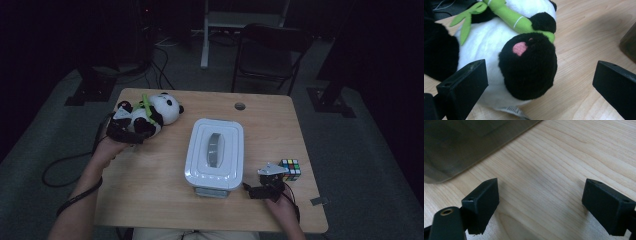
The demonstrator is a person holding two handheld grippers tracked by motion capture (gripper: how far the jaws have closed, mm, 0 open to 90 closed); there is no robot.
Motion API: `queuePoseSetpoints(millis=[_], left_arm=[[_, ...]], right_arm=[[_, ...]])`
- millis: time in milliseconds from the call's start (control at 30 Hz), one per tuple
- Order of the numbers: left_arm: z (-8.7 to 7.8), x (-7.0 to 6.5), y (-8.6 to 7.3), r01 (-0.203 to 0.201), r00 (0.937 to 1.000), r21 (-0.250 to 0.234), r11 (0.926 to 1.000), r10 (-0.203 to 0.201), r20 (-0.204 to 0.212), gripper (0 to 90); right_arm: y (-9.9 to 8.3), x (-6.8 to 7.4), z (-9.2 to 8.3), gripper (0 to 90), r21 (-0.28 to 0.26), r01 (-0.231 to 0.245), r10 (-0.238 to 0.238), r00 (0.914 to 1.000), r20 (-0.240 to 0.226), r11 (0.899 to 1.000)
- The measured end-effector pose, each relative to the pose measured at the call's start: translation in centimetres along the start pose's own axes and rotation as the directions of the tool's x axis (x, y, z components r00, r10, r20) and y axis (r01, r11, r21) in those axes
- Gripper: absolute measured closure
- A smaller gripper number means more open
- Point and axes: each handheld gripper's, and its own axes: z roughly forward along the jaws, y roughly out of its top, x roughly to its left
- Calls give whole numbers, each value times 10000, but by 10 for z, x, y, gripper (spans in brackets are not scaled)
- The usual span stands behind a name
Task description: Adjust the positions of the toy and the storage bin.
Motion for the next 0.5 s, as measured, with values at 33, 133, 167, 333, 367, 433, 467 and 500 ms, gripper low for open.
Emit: queuePoseSetpoints(millis=[33, 133, 167, 333, 367, 433, 467, 500], left_arm=[[3, 0, 0, 7, 10000, 31, 10000, -7, -52, 56], [8, -2, 2, -121, 9998, -132, 9998, 123, 136, 93], [9, -4, 3, -251, 9997, -125, 9996, 251, -50, 159], [10, -5, 0, -186, 9994, -194, 9996, 180, -281, 521], [9, -6, 0, -223, 9992, -148, 9996, 218, -336, 555], [6, -8, -1, -384, 9982, -42, 9993, 382, -454, 599], [5, -11, -1, -405, 9979, 13, 9992, 405, -499, 619], [2, -12, -1, -470, 9978, 86, 9989, 473, -466, 632]], right_arm=[[0, 0, 0, 138, 0, 3, -3, 10000, 3, 10000], [0, 0, 0, 139, -1, -1, 1, 10000, 3, 10000], [0, 0, 0, 139, 0, -1, 1, 10000, 2, 10000], [0, 0, 0, 139, 0, -5, 5, 10000, 3, 10000], [0, 0, 0, 139, -1, -18, 18, 10000, 18, 10000], [0, 0, 0, 139, 3, -26, 26, 10000, 21, 10000], [0, 0, 0, 139, 1, -24, 24, 10000, 21, 10000], [0, 0, 0, 139, 3, -30, 30, 10000, 21, 10000]])
